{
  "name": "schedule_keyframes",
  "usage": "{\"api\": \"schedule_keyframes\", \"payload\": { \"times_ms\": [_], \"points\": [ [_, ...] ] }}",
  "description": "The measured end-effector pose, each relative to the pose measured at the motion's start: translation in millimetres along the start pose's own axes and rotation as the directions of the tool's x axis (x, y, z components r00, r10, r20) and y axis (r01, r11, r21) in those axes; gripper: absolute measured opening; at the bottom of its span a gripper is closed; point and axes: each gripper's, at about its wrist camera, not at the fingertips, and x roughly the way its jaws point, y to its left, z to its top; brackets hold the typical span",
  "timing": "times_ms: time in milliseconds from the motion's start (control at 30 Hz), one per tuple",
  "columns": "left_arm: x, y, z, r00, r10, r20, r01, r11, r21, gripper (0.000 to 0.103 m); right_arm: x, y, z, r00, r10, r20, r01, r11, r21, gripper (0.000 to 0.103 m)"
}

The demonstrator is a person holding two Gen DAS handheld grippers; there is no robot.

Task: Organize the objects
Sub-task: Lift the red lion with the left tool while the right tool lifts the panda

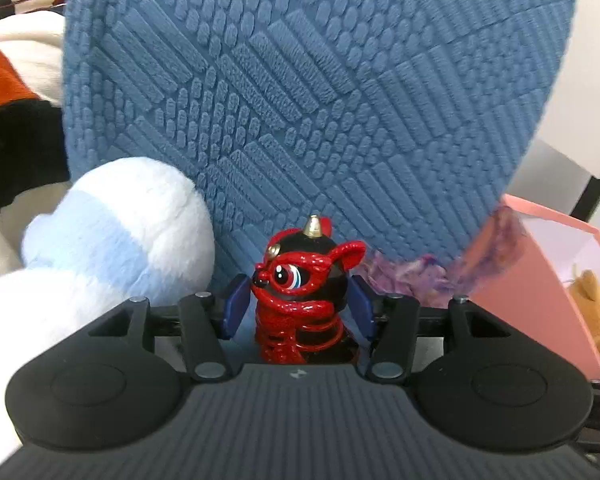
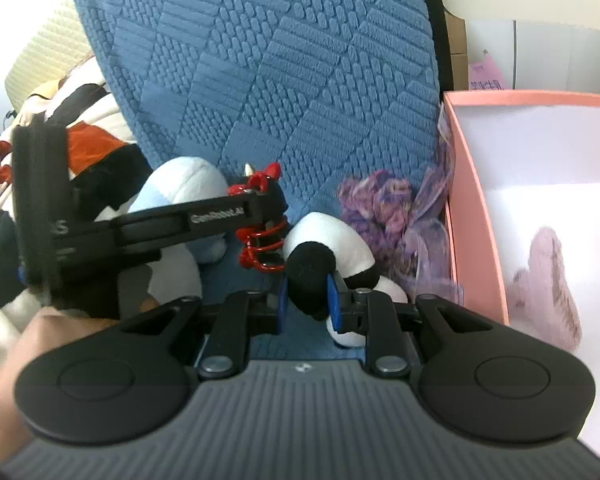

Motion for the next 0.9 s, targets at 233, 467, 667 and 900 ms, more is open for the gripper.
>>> {"api": "schedule_keyframes", "payload": {
  "times_ms": [233,467,667,900],
  "points": [
    [-41,-3,-19,0.999,-0.032,-0.006,0.032,0.999,-0.026,0.059,-25,12,-20,1.000,-0.001,-0.010,0.002,1.000,0.020,0.024],
    [-88,-3,-47,0.999,-0.032,0.010,0.033,0.998,-0.047,0.058,-52,24,-39,1.000,0.008,-0.005,-0.008,0.999,0.038,0.024],
    [-120,-1,-76,1.000,-0.026,-0.002,0.026,0.997,-0.076,0.040,-67,21,-56,0.998,0.028,-0.058,-0.019,0.990,0.139,0.024],
    [-135,14,-90,0.999,-0.035,-0.028,0.030,0.988,-0.150,0.040,-49,17,-51,0.998,0.021,-0.067,-0.009,0.984,0.177,0.024]
  ]
}}
